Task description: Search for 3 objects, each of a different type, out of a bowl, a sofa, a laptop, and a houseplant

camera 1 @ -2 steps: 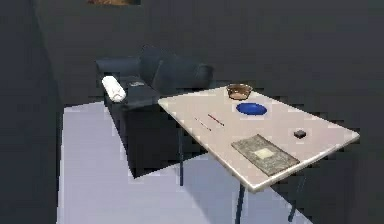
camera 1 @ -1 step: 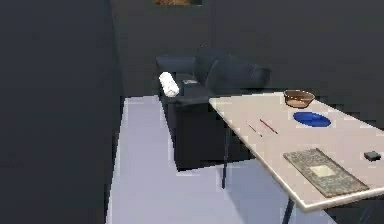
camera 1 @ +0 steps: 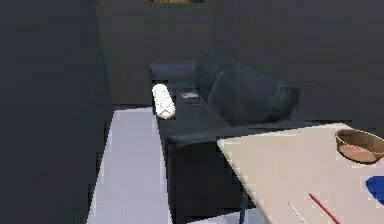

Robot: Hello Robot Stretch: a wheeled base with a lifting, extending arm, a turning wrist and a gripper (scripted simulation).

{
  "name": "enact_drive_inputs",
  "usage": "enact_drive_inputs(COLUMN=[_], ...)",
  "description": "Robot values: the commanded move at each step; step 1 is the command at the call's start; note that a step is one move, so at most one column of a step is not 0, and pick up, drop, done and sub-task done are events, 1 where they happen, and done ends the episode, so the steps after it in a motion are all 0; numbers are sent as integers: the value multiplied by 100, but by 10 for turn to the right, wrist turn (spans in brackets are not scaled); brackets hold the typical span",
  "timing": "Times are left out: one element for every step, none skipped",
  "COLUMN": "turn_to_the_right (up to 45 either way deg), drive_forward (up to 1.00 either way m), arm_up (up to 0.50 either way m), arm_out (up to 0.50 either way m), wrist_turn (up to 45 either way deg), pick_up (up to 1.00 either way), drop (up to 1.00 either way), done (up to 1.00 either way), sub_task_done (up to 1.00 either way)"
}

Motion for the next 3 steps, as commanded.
enact_drive_inputs(turn_to_the_right=[420, 0, -450], drive_forward=[0, 0, 0], arm_up=[0, 0, 0], arm_out=[0, 0, 0], wrist_turn=[0, 0, 0], pick_up=[0, 0, 0], drop=[0, 0, 0], done=[0, 0, 0], sub_task_done=[0, 100, 0])
